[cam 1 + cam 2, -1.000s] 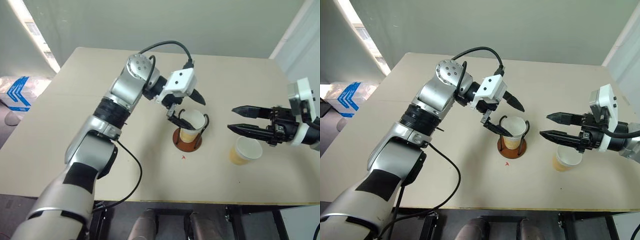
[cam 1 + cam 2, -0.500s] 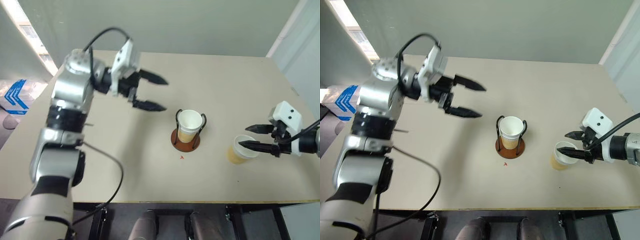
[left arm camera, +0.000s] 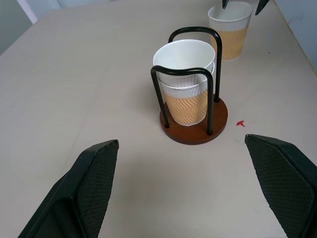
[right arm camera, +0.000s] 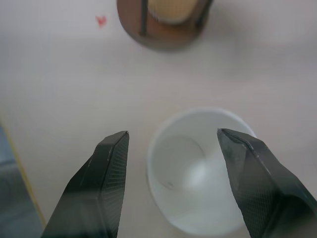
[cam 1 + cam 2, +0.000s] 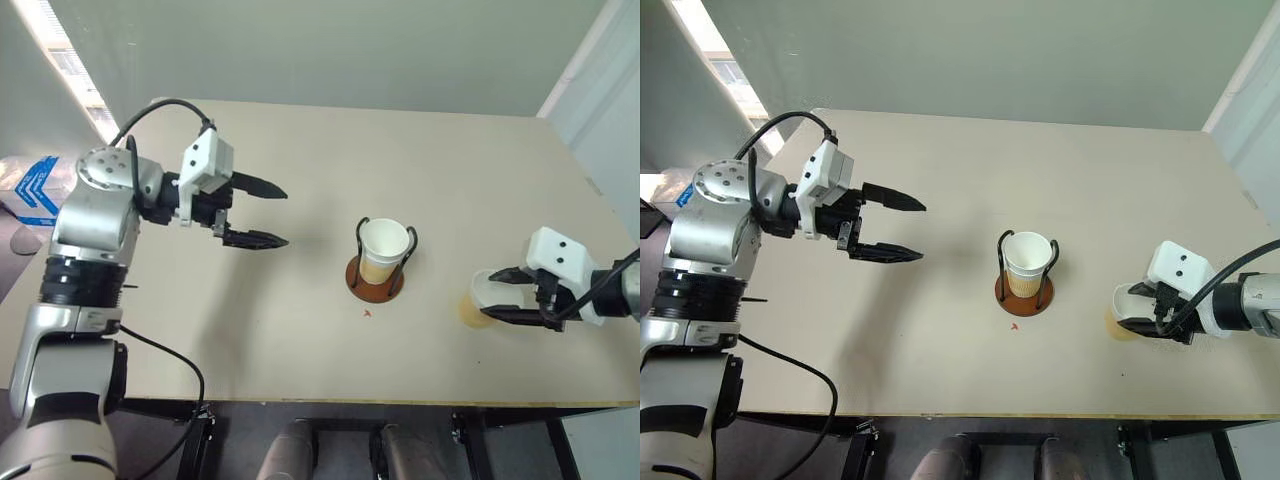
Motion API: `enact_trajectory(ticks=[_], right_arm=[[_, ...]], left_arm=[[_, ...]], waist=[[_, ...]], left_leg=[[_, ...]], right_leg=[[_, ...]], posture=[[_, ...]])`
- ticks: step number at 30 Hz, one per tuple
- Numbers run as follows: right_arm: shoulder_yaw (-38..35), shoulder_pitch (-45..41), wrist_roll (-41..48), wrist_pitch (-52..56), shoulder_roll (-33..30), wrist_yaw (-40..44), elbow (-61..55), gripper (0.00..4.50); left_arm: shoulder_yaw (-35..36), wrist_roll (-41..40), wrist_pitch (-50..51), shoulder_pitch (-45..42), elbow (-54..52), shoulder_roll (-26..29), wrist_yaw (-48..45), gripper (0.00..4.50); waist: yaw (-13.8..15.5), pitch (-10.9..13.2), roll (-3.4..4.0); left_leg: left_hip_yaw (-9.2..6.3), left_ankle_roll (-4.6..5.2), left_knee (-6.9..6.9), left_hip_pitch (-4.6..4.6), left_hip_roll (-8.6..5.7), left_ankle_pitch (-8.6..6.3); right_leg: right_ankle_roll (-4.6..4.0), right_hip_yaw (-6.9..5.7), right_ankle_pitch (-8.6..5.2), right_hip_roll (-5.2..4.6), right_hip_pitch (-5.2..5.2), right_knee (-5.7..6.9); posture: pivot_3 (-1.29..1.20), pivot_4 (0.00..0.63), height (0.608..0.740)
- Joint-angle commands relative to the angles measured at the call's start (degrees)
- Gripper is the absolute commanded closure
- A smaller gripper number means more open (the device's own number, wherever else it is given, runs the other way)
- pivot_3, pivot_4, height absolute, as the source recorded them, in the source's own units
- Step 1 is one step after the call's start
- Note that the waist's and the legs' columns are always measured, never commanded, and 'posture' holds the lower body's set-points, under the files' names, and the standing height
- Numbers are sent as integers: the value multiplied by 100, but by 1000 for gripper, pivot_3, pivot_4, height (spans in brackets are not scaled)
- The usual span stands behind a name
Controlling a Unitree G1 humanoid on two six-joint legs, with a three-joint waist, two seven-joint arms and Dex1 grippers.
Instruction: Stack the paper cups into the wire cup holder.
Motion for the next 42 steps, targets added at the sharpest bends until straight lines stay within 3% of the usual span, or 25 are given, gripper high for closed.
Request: enact_trajectory(ticks=[1,8,11,18,19,22,25,28,32,36,42], right_arm=[[236,-11,-416,-282,-90,41,95,1478],[666,-168,-733,-471,112,42,73,1478],[812,-239,-880,-583,208,42,87,2046],[471,-336,-694,-549,205,280,116,4296],[302,-413,-571,-489,159,379,163,4456],[-101,-844,-275,-362,-53,693,375,4456],[-30,-1629,-155,-358,-187,882,603,4456],[684,-3096,-151,-327,164,1077,683,4456],[1699,-4227,-514,-535,790,1547,844,4456],[2206,-4740,-752,-696,1236,1827,1059,4456],[2495,-5027,-1104,-1029,1690,2023,1407,4456]], left_arm=[[152,-34,-12,-152,-94,18,94,24],[106,-14,-31,-178,-64,-51,132,24],[96,2,-47,-212,-17,-61,113,0],[113,-108,54,-16,-176,27,-75,0],[109,-128,62,45,-233,50,-114,0],[122,-185,116,182,-378,89,-138,0],[147,-211,189,222,-441,52,-45,0],[131,-223,248,259,-524,-31,70,0],[110,-229,339,191,-578,-132,175,0],[99,-236,401,148,-631,-153,225,0],[123,-250,496,185,-767,-118,281,0]], waist=[[-4,0,0],[-13,2,3],[-16,2,3],[-17,2,3],[-18,3,5],[-25,7,11],[-38,7,12],[-66,7,16],[-113,5,11],[-104,9,18],[-111,9,19]], left_leg=[[0,19,0,0,0,-11],[0,20,0,0,0,-12],[0,20,0,0,0,-12],[1,20,0,-1,0,-12],[1,19,0,-1,0,-11],[3,9,-2,-1,0,-6],[2,-4,-3,-3,0,2],[0,9,-8,-2,0,-5],[-11,23,-18,-1,6,-12],[-13,-28,-20,-10,5,23],[-11,-27,-23,-17,5,22]], right_leg=[[-1,0,1,0,-1,0],[0,0,1,0,-1,-1],[0,0,2,0,-1,-2],[0,1,2,0,-1,-2],[0,1,2,0,-1,-2],[0,3,1,0,-2,-4],[0,4,1,0,-5,-3],[-5,3,4,0,-11,-1],[-19,-4,11,10,-17,-3],[-20,-5,11,9,-28,-1],[-24,-4,9,8,-33,-8]], posture=[[0,150,740],[0,150,740],[0,150,740],[0,150,740],[0,150,740],[0,150,740],[0,150,740],[0,150,740],[0,150,740],[0,150,740],[0,150,740]])
